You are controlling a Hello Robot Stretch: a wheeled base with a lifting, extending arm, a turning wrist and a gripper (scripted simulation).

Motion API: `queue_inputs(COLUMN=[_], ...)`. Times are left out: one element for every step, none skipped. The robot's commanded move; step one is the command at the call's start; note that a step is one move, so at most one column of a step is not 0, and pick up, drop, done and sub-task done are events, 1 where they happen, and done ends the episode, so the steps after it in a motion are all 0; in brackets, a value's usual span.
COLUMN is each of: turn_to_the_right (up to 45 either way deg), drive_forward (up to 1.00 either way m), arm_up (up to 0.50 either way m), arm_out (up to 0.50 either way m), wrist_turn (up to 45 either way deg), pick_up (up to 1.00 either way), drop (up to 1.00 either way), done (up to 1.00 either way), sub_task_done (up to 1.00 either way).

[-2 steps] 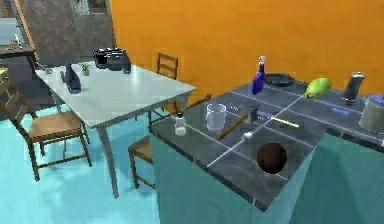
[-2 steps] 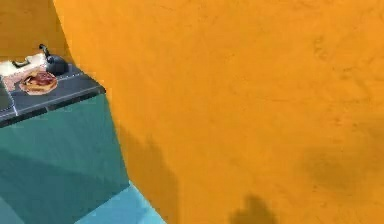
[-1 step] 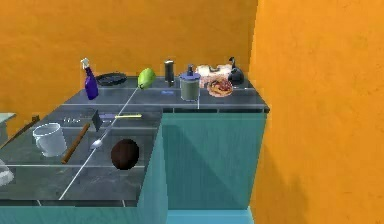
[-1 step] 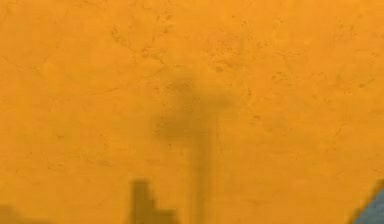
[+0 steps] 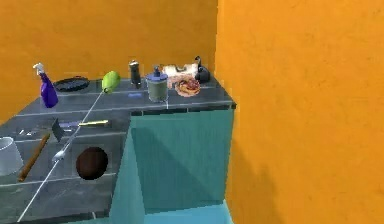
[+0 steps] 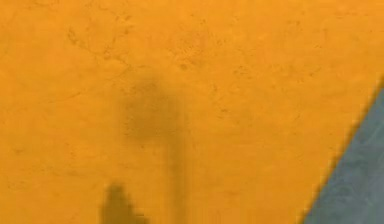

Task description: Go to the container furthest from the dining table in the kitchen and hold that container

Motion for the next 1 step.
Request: queue_inputs(turn_to_the_right=[0.0], drive_forward=[0.35], arm_up=[0.0], arm_out=[0.0], wrist_turn=[0.0], pick_up=[0.0], drop=[0.0], done=[0.0], sub_task_done=[0.0])
